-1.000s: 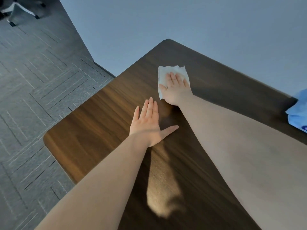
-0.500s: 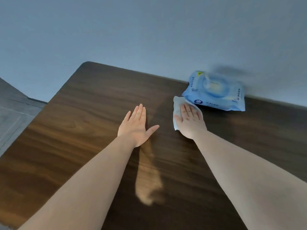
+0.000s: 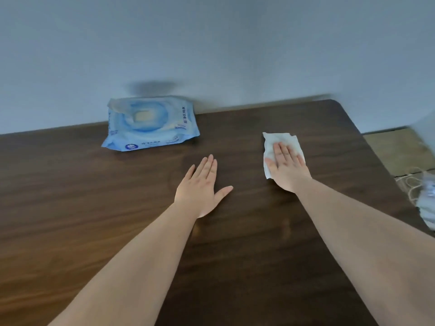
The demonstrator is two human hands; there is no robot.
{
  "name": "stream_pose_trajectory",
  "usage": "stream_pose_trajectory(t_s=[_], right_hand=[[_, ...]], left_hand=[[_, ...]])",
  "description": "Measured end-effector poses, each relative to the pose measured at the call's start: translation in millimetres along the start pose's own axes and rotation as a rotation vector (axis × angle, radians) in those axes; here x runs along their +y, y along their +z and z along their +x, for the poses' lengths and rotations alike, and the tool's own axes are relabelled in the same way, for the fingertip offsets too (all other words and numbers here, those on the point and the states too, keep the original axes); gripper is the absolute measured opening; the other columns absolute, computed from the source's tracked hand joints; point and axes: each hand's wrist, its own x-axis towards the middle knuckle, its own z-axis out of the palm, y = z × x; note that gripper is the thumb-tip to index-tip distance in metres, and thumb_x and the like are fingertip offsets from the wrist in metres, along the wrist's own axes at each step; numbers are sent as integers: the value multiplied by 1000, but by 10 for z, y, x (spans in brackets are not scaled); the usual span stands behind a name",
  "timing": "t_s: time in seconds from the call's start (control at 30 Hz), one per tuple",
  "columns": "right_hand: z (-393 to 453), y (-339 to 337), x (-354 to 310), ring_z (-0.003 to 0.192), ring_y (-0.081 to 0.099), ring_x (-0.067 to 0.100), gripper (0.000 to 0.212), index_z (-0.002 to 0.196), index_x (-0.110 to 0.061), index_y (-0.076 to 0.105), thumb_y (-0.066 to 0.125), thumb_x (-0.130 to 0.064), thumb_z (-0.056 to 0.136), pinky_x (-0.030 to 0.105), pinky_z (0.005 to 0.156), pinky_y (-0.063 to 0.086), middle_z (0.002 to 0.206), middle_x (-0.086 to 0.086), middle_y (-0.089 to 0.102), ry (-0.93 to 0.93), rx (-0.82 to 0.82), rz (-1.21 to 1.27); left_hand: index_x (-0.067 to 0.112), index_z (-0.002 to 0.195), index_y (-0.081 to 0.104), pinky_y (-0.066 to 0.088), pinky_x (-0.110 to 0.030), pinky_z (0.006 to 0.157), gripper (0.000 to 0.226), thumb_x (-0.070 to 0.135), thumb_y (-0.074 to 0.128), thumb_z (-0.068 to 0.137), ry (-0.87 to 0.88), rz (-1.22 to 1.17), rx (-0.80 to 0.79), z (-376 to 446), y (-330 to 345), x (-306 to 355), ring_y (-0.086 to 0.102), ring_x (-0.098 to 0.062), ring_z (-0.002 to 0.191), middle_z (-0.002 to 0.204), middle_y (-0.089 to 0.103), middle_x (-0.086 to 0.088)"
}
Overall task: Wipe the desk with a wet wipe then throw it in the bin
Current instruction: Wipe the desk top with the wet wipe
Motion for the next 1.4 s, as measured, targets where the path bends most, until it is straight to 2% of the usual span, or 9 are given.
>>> stream_pose_trajectory(t_s=[0.17, 0.3, 0.47, 0.57, 0.7, 0.8, 1.03, 1.23, 1.4], right_hand=[[47, -129, 867, 146, -12, 13, 62, 150, -20, -7, 5, -50, 97, 38, 118, -8, 160, -3, -10, 129, 22, 33], [19, -216, 1379, 146, -12, 16, 62, 149, -20, -9, 4, -51, 97, 39, 118, -8, 160, -1, -11, 234, 30, 56], [-7, -217, 1415, 146, -12, 18, 60, 149, -18, -9, 5, -47, 99, 41, 118, -7, 160, 1, -12, 260, 30, 72], [-63, -173, 1188, 146, -14, 18, 60, 149, -18, -12, 4, -46, 99, 40, 117, -8, 159, 1, -15, 190, -17, 38], [-124, -105, 584, 144, -19, 16, 59, 148, -18, -15, 3, -45, 99, 39, 118, -11, 158, -1, -20, 5, -71, -9], [-162, -6, -148, 144, -20, 15, 58, 148, -19, -16, 3, -45, 99, 37, 116, -14, 157, -2, -22, -188, -87, -55], [-424, 360, -2225, 145, -19, 17, 58, 148, -21, -14, 6, -45, 99, 39, 117, -12, 158, -2, -19, -588, -153, -156], [-680, 695, -3665, 145, -17, 17, 58, 149, -22, -13, 6, -44, 99, 38, 116, -12, 159, -3, -17, -795, -167, -239], [-870, 929, -4716, 146, -14, 16, 57, 150, -22, -8, 9, -44, 100, 38, 117, -9, 160, -5, -11, -951, -144, -276]], left_hand=[[18, 148, -9, -6, -38, 116, 83, 70, 10, 87, 94, 50, -14, 477, 64, 536, -15, -10, 143, 158, -14, 2], [19, 148, -13, -10, -43, 116, 87, 74, 4, 83, 38, 105, 21, 604, 181, 698, -19, -11, 142, 157, -18, 3], [19, 147, -15, -11, -41, 114, 86, 73, 8, 84, 17, 85, -31, 611, 127, 699, -20, -11, 142, 157, -20, 3], [18, 148, -11, -8, -38, 114, 83, 69, 16, 88, 34, 29, -34, 517, 103, 676, -16, -12, 143, 158, -16, 2], [18, 148, -9, -3, -35, 116, 80, 64, 22, 90, -21, -31, -65, 229, 34, 385, -13, -11, 144, 158, -14, 3], [18, 149, -6, 1, -36, 117, 80, 64, 23, 91, -132, -88, -3, -113, 7, -100, -9, -12, 145, 159, -10, 3], [16, 150, -5, 3, -38, 118, 84, 67, 18, 88, -543, -65, 67, -1455, 173, -1561, -8, -14, 145, 159, -8, 0], [15, 149, -9, 3, -41, 118, 112, 86, 12, 66, -839, -148, 21, -2471, 298, -2638, -11, -15, 145, 159, -12, 0], [16, 147, -14, -3, -43, 118, 116, 91, 7, 60, -843, -187, 100, -2751, 455, -2991, -14, -13, 144, 158, -17, 2]])
